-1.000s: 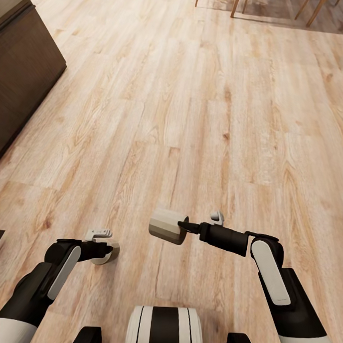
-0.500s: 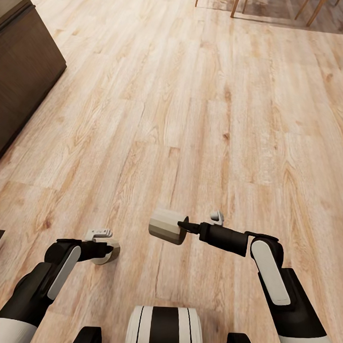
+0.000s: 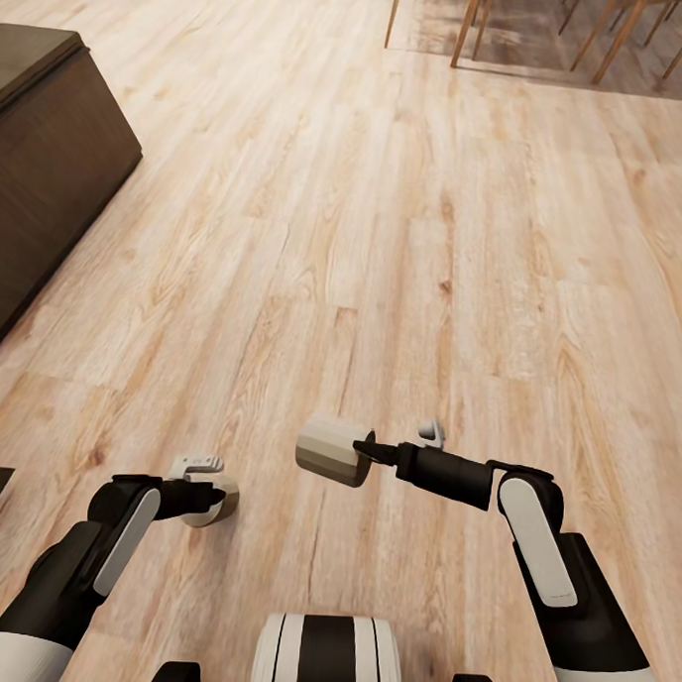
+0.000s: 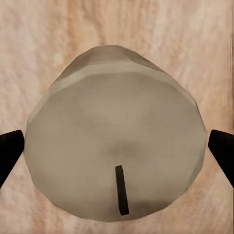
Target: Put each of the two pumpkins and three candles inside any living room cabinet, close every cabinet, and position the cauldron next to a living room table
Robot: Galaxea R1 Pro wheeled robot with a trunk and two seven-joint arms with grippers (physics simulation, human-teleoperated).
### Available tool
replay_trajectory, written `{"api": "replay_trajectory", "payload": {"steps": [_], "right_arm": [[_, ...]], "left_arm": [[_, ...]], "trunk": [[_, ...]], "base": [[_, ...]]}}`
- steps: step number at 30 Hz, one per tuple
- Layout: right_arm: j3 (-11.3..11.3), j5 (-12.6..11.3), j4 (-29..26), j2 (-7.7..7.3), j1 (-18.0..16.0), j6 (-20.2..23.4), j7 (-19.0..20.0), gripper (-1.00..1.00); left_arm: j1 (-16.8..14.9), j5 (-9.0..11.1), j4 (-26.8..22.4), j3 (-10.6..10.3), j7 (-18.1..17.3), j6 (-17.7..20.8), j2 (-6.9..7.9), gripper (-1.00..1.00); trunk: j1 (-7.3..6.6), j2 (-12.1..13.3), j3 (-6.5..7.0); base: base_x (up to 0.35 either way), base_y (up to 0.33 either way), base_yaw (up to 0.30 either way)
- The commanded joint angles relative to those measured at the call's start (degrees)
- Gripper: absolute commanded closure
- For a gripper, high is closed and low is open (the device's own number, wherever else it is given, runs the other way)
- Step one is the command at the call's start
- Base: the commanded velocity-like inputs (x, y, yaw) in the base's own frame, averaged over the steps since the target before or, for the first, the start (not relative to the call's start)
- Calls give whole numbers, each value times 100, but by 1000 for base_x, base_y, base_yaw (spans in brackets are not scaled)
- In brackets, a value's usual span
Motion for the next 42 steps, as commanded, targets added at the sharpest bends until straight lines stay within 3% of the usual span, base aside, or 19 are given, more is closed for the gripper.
{"api": "replay_trajectory", "payload": {"steps": [1,9,12,17,28,42], "right_arm": [[1,61,-1,-2,-3,9,59,100],[-5,143,20,0,-3,9,-162,100],[2,139,17,6,-3,9,-829,100],[28,133,4,10,-3,9,-1187,100],[61,130,-3,21,-3,9,-1257,100],[68,139,-1,29,-3,9,-1269,100]], "left_arm": [[-2,34,-4,-10,29,19,5,100],[-2,79,-66,3,39,316,-3,100],[-4,96,-85,10,46,316,-4,100],[-8,103,-98,15,44,316,-4,100],[-2,67,-442,24,49,316,4,100],[7,61,-497,20,51,316,5,100]], "trunk": [[-3,0,20],[-24,11,197],[-31,15,263],[-44,22,374],[-73,36,618],[-109,55,928]], "base": [[0,0,0],[0,0,0],[0,0,0],[0,0,0],[-16,0,0],[-200,0,0]]}}
